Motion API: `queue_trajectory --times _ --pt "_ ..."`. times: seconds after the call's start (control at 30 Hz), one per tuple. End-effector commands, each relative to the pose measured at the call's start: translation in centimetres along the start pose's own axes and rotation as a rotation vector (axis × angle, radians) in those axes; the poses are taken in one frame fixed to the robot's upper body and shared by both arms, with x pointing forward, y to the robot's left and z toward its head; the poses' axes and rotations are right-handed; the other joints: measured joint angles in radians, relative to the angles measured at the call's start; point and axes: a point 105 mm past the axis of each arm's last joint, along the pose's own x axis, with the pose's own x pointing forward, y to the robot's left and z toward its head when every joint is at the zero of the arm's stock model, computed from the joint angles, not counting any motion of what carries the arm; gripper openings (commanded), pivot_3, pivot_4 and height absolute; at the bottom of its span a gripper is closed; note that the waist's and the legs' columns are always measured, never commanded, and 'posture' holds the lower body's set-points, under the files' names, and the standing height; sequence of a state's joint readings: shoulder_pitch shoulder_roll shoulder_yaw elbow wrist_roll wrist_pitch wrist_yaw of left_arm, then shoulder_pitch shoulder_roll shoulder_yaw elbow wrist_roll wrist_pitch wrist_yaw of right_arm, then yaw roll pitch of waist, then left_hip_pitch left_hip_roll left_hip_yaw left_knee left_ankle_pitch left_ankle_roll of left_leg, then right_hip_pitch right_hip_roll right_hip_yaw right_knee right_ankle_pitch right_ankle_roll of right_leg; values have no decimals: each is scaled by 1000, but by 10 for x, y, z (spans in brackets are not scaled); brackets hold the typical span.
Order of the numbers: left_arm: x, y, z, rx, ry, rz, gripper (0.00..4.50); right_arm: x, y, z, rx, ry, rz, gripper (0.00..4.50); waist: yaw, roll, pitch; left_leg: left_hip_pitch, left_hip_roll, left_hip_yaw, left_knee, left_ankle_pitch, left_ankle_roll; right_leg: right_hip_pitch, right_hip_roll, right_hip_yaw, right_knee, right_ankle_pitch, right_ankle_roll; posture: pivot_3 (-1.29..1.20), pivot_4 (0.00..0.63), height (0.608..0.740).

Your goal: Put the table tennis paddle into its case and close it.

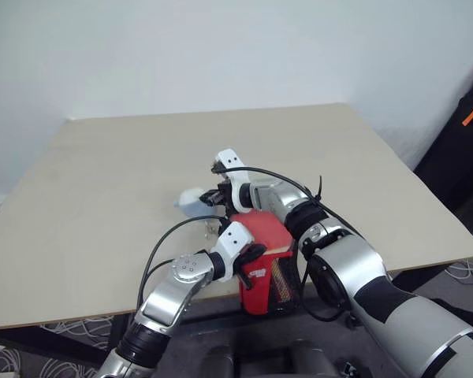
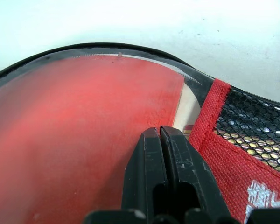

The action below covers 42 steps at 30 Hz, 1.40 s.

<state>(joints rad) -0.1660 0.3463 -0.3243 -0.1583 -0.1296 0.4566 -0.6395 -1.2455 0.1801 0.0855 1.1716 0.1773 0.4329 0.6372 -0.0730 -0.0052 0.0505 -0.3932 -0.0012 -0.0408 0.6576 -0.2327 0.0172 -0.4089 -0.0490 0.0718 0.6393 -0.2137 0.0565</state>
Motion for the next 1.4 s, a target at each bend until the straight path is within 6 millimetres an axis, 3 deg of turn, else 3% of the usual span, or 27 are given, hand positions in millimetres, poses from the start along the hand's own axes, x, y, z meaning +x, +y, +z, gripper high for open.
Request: queue_trajectory --times 0.03,0.33,0.8,1.03,1.4 --pt "2 -6 -7 -5 26 -11 0 50 113 22 -48 -61 196 40 0 0 0 0 0 0 0 0 0 0 0 0 0 0 0 0 0 740" --pt "2 -8 -7 -14 26 -6 0 55 84 3 -123 -10 -17 40 0 0 0 0 0 0 0 0 0 0 0 0 0 0 0 0 0 740" --pt "3 -8 -7 -16 32 -7 0 42 45 28 -71 -149 -232 40 0 0 0 0 0 0 0 0 0 0 0 0 0 0 0 0 0 740" --pt "4 -8 -7 -16 36 -12 0 26 12 33 -135 -174 -400 40 0 0 0 0 0 0 0 0 0 0 0 0 0 0 0 0 0 740" --pt "3 -3 -8 -24 41 2 0 -13 -54 23 -237 -127 -595 40 0 0 0 0 0 0 0 0 0 0 0 0 0 0 0 0 0 740"
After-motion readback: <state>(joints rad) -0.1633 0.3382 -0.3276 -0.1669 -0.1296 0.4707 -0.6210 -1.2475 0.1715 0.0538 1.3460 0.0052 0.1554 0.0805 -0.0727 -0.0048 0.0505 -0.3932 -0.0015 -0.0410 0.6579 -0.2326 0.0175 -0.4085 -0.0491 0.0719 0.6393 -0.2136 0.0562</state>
